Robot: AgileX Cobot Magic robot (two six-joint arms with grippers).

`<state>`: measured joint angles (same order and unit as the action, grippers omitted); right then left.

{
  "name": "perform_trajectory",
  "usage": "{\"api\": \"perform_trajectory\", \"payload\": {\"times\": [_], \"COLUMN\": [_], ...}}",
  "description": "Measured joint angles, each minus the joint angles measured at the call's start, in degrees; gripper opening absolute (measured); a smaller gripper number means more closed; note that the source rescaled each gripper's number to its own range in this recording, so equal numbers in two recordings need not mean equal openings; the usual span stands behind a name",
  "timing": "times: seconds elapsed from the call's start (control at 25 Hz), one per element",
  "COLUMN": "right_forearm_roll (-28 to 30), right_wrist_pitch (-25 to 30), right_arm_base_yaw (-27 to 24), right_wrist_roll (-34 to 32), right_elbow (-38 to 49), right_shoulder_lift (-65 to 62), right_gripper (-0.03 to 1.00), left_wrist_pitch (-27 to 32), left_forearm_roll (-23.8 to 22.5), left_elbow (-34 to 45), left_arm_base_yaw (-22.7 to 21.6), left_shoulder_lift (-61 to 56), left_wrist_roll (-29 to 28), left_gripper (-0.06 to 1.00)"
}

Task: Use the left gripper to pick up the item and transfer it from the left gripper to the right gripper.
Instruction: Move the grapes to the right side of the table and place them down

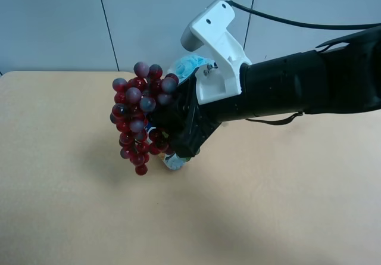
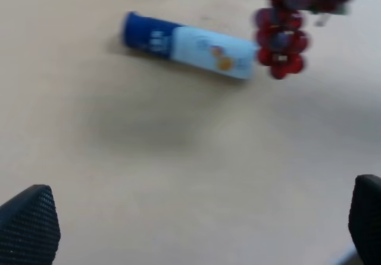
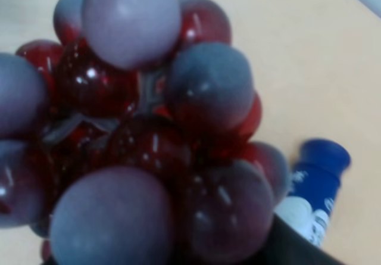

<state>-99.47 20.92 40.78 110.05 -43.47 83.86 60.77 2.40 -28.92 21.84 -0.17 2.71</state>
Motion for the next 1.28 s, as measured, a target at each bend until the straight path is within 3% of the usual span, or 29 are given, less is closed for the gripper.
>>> {"api": "perform_trajectory", "payload": {"times": [0.08,0.24,0.48,0.64,0.92,1.08,1.28], "right_forearm_roll": [0.4,7.1,28.6,47.9,82.2,92.6,95.1], "right_wrist_pitch": [-1.3,-3.3,-3.2,0.7,17.0,22.9,28.9], "right_arm_base_yaw": [0.0,0.0,0.0,0.0,0.0,0.0,0.0], "right_wrist_roll": [-3.2,-12.7,-36.3,-56.6,-92.0,-101.6,-106.0], "right_elbow": [-0.8,-3.7,-8.8,-12.1,-19.9,-21.0,-20.8], "right_shoulder_lift": [0.0,-0.2,-0.6,-0.6,-0.7,-1.8,-3.2], "right_gripper": [0.0,0.0,0.0,0.0,0.0,0.0,0.0], "left_wrist_pitch": [0.0,0.0,-0.2,-0.3,-0.3,-0.3,-0.3], "left_forearm_roll": [0.0,0.2,0.2,0.2,0.2,0.2,0.2], "left_elbow": [0.0,0.0,0.0,0.0,0.0,0.0,0.0], "left_arm_base_yaw": [-5.1,-13.7,-21.4,-22.9,-22.9,-22.9,-22.9], "left_shoulder_lift": [0.0,0.0,0.0,0.0,0.0,0.0,0.0], "left_wrist_roll": [0.0,0.0,0.1,0.2,0.2,0.2,0.2], "left_gripper": [1.0,1.0,1.0,1.0,1.0,1.0,1.0]}}
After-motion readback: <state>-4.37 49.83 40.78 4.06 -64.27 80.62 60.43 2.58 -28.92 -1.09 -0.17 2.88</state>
